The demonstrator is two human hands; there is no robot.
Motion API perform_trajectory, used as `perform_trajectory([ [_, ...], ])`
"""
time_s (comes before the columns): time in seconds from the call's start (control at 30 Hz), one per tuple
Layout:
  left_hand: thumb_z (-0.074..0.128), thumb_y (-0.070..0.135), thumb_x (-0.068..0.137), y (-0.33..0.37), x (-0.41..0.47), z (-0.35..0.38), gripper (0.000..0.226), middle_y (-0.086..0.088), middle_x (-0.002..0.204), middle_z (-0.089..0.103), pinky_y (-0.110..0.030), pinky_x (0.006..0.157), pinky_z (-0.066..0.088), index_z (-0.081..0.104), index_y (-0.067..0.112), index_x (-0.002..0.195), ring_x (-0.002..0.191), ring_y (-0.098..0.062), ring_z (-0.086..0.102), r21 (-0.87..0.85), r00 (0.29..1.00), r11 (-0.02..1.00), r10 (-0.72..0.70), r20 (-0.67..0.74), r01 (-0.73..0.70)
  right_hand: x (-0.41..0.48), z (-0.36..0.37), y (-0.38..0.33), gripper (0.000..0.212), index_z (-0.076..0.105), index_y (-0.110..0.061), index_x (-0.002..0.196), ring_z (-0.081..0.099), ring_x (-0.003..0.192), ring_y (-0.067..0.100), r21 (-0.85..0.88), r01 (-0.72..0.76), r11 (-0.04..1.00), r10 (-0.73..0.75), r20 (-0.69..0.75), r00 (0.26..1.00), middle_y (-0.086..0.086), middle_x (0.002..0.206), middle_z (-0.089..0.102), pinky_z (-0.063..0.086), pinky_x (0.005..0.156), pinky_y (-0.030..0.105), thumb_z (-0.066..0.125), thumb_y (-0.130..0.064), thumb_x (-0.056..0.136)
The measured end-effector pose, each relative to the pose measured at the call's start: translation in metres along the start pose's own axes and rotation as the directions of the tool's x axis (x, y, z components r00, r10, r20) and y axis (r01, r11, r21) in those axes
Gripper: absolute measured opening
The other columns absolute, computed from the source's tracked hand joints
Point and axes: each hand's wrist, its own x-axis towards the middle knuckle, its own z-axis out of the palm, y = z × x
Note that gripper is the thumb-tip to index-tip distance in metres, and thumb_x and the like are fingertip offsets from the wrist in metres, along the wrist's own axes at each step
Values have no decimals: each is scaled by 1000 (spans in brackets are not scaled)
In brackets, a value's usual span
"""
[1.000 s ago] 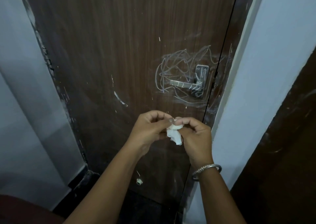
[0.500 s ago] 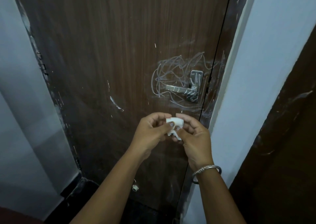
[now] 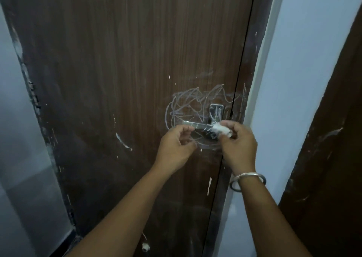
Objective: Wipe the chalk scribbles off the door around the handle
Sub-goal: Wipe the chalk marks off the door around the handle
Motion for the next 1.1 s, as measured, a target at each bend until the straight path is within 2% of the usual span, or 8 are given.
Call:
perform_trajectory([
  [0.1,69,5,78,-1,22,-4,32,4,109,60,-18,85,46,60,24,102,100,-6,58,184,998,981,67,2,-66,32,2,-5,30,68,-11,104,50,85,15,-217,161,963,-172,-32,985,13,103,58,31,69,0,66,0,76],
  [0.23,70,9,79,-4,45,-10,32,6,106,48,1,69,36,60,19,107,83,3,52,350,990,926,141,17,-138,66,13,-8,24,62,-10,110,58,84,25,-426,292,856,-298,55,953,13,99,64,39,68,25,59,-15,87],
  [0.37,67,13,81,-13,60,-15,38,-2,118,49,-12,83,32,58,13,118,107,-10,48,476,987,865,148,60,-158,88,25,-6,18,62,-4,101,57,77,33,-621,436,652,-441,158,884,18,86,63,38,60,30,59,-5,83],
  [0.53,67,17,80,-25,68,-14,46,-4,127,48,-23,93,34,54,13,124,120,-19,45,543,985,822,119,127,-169,100,43,-4,27,62,3,103,50,97,33,-678,606,415,-412,454,790,19,99,62,45,77,37,57,10,77],
  [0.73,69,17,78,-36,71,-9,54,-3,129,48,-32,100,40,49,13,128,122,-20,44,535,985,828,109,136,-166,100,49,-6,41,51,2,119,51,96,35,-666,610,429,-373,485,791,22,89,62,46,71,39,54,9,78],
  [0.87,70,18,78,-39,69,-7,60,-2,132,47,-38,103,41,45,15,132,124,-19,44,513,985,844,96,140,-155,98,44,-6,27,54,2,108,54,84,34,-682,509,524,-347,375,860,22,83,60,41,62,33,56,8,81],
  [0.97,70,20,78,-42,69,-9,61,-1,133,47,-34,103,39,43,16,134,125,-19,43,533,983,828,105,151,-171,97,45,-2,23,57,1,103,55,85,34,-698,416,583,-317,276,907,22,83,63,44,64,34,54,10,81],
  [1.1,69,21,78,-42,69,-9,63,-2,133,48,-32,102,38,42,16,134,125,-19,44,560,979,805,123,163,-195,96,54,-5,20,60,-1,100,55,88,32,-682,522,512,-379,366,850,17,83,67,42,72,32,51,7,83],
])
